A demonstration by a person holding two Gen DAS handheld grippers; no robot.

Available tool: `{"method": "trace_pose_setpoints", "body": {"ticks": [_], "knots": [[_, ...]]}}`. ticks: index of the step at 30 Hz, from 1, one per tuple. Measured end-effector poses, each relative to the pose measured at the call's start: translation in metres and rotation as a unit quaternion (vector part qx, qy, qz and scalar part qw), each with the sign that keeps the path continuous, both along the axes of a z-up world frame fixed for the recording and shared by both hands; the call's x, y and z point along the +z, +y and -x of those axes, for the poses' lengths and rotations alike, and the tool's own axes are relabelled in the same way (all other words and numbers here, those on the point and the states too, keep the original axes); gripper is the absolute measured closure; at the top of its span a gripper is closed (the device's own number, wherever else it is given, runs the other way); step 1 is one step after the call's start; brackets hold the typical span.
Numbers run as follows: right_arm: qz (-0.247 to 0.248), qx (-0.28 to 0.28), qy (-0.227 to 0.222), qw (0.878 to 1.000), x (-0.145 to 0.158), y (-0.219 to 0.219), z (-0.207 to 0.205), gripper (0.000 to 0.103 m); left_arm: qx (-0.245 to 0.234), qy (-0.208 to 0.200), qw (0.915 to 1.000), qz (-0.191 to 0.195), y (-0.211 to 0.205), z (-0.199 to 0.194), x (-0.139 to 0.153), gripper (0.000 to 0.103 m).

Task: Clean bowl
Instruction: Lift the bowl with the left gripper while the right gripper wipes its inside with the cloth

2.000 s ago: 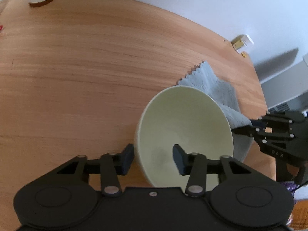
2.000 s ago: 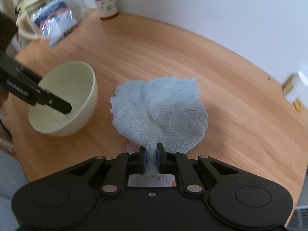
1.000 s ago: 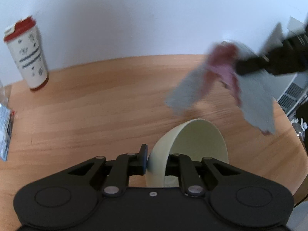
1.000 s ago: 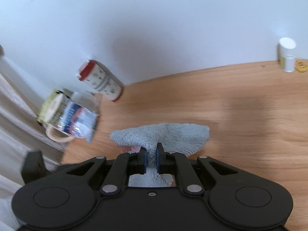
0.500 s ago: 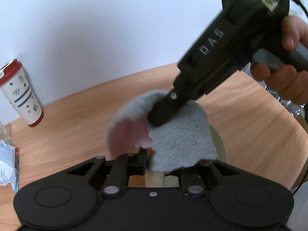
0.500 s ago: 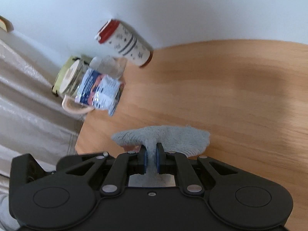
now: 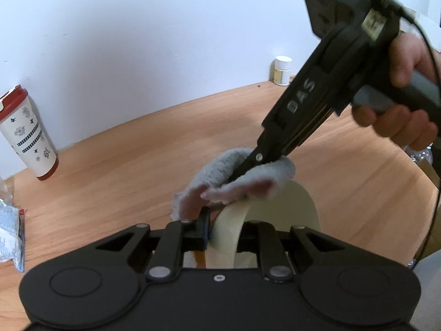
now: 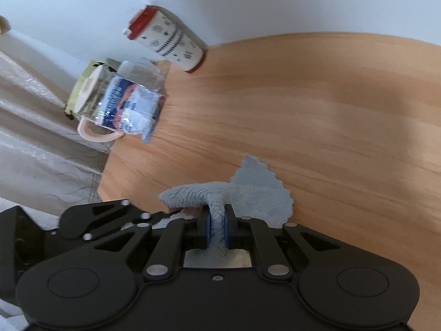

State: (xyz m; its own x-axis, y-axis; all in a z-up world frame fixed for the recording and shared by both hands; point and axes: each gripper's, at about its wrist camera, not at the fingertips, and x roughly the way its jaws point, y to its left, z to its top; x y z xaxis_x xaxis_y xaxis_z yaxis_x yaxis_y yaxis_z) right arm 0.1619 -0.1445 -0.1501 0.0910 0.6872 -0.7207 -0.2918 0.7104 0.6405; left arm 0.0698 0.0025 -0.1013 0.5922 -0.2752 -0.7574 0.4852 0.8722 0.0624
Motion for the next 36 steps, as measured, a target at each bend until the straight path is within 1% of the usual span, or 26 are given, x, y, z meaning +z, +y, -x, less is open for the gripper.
{"method": "trace_pose_setpoints", "body": {"ticks": [7,11,14,17,19,24,29,32,36], "knots": [[0.008,-0.019,0.039,0.999,-0.029,-0.009,0.003,0.093,-0.007,-0.001,1.0000,0.000,0.000,0.004,0.000,0.089],[0.006,-0.023,0.044,0.999,-0.031,-0.010,0.007,0.093,-0.007,0.003,1.0000,0.004,0.003,-0.001,-0.004,0.089],[-0.005,-0.032,0.043,0.999,-0.024,-0.011,0.007,0.093,-0.005,0.007,0.9999,0.006,0.006,-0.007,-0.008,0.089],[-0.020,-0.032,0.031,0.999,-0.012,-0.010,0.008,0.093,-0.010,0.009,0.9999,0.000,0.006,-0.011,-0.013,0.089],[-0.031,-0.019,0.017,0.999,0.002,-0.005,0.010,0.093,-0.011,0.009,0.9999,-0.001,0.003,-0.010,-0.013,0.089],[-0.035,0.016,-0.007,0.999,0.023,0.004,0.014,0.092,-0.006,0.009,0.9999,0.005,0.004,-0.009,-0.012,0.088],[-0.023,0.003,0.004,1.000,0.014,0.002,0.007,0.092,-0.011,0.011,0.9999,0.001,0.004,-0.009,-0.011,0.088],[-0.016,-0.007,0.016,1.000,0.001,0.000,0.005,0.092,-0.014,0.011,0.9998,0.001,0.000,-0.001,-0.007,0.088],[-0.016,-0.026,0.050,0.998,-0.026,-0.006,0.001,0.092,-0.009,0.011,0.9999,0.006,0.004,-0.004,-0.006,0.088]]}}
